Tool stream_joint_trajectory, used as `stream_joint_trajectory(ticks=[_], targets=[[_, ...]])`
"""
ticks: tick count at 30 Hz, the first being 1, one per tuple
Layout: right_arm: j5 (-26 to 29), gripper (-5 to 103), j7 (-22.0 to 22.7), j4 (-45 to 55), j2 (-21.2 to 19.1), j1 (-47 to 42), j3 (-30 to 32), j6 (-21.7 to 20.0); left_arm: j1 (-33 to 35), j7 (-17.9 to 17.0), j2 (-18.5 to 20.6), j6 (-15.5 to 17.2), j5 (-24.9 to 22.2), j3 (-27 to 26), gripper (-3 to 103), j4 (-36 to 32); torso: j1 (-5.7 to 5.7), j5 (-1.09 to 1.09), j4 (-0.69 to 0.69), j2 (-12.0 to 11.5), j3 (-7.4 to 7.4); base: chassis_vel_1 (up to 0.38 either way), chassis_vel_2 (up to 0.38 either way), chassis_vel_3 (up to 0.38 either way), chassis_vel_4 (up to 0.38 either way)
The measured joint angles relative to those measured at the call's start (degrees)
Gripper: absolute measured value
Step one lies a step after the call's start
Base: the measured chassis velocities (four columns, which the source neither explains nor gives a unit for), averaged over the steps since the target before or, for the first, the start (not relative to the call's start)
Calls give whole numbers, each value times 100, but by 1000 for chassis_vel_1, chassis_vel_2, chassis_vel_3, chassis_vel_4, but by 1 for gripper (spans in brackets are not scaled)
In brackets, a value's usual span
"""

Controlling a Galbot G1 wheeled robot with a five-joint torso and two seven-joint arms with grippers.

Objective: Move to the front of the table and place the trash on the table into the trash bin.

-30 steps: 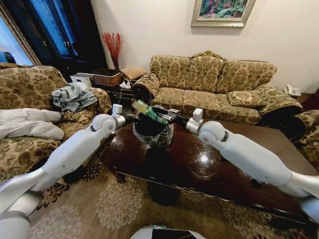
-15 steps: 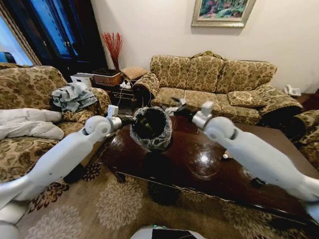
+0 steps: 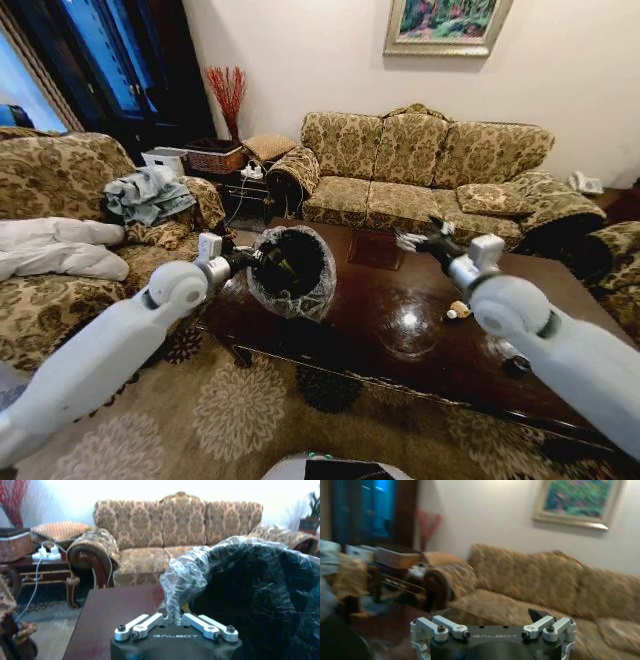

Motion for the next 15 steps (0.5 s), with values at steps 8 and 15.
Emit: stream_joint_trajectory(ticks=[8, 15], targets=[[-342, 100, -726, -236, 542, -984, 996, 134, 72, 62, -130, -152, 388, 140, 1, -3, 1, -1, 0, 0, 1, 0, 0, 0, 0], [-667, 100, -902, -72, 841, -1471, 1373, 198, 37, 25, -183, -153, 395, 238, 1, -9, 2, -1, 0, 0, 1, 0, 0, 0, 0]])
